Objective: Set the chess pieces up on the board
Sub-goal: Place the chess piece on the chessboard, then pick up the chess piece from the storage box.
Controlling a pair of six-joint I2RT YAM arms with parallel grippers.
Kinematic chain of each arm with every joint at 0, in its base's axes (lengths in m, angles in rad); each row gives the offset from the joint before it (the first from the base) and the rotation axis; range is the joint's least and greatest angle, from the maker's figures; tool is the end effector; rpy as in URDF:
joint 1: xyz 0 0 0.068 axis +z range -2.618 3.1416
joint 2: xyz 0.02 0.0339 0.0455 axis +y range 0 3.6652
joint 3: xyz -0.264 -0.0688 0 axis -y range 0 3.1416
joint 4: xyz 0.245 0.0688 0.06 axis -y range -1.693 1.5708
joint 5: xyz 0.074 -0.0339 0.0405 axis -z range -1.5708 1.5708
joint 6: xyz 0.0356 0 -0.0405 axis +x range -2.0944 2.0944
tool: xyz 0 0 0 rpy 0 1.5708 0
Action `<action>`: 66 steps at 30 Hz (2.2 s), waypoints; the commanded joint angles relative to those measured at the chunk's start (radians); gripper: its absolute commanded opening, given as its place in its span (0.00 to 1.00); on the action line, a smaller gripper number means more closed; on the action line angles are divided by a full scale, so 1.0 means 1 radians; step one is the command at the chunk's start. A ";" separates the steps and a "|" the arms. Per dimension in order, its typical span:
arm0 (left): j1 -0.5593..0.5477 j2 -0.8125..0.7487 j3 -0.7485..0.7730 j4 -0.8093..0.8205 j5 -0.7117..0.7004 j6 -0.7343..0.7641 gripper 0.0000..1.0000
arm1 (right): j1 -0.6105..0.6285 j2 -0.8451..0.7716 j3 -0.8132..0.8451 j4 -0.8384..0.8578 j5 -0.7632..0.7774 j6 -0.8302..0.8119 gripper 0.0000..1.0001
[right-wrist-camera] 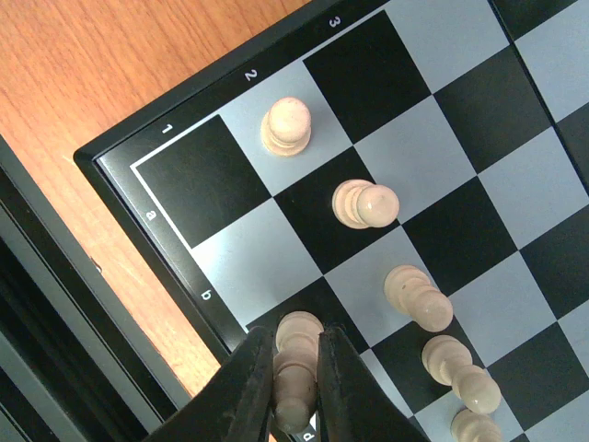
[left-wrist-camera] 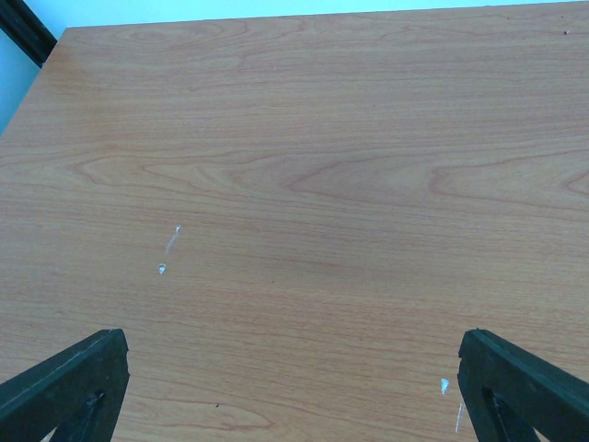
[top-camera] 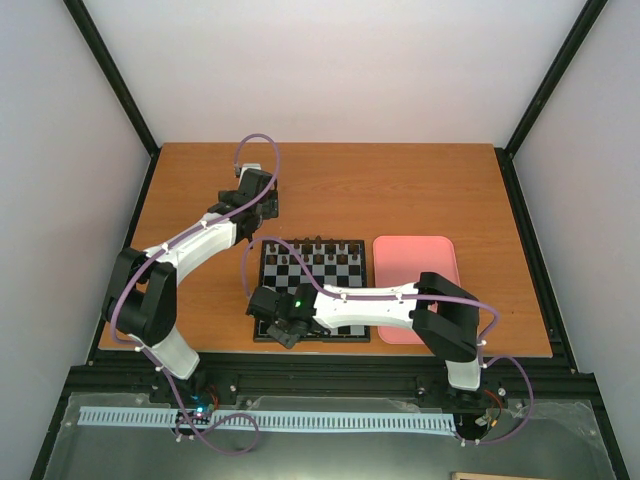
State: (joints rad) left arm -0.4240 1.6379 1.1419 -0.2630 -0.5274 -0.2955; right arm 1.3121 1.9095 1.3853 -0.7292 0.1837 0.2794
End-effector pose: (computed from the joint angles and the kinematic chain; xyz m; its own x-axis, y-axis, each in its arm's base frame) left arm 0.3334 -0.1308 0.2410 -0.6067 -0.0023 -0.7949 -0.1610 0.9796 0.1201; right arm 0.1045 0.3694 0.1883 -0.4917 -0.7983 -0.3478 -0.8326 0.5480 -0.0807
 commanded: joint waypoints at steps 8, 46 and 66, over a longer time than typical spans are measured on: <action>-0.007 -0.017 0.018 0.004 -0.002 0.001 1.00 | -0.004 -0.035 -0.021 -0.012 0.001 0.003 0.16; -0.007 -0.011 0.029 0.003 0.010 0.006 1.00 | -0.429 -0.498 -0.334 -0.164 0.232 0.295 0.49; -0.007 0.017 0.050 0.014 0.104 -0.002 1.00 | -0.707 -0.777 -0.684 -0.256 0.247 0.649 0.48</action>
State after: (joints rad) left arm -0.4240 1.6447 1.1419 -0.2623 -0.4557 -0.2955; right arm 0.6407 1.1725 0.7311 -0.9768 0.3866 0.8375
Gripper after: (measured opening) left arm 0.998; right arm 0.484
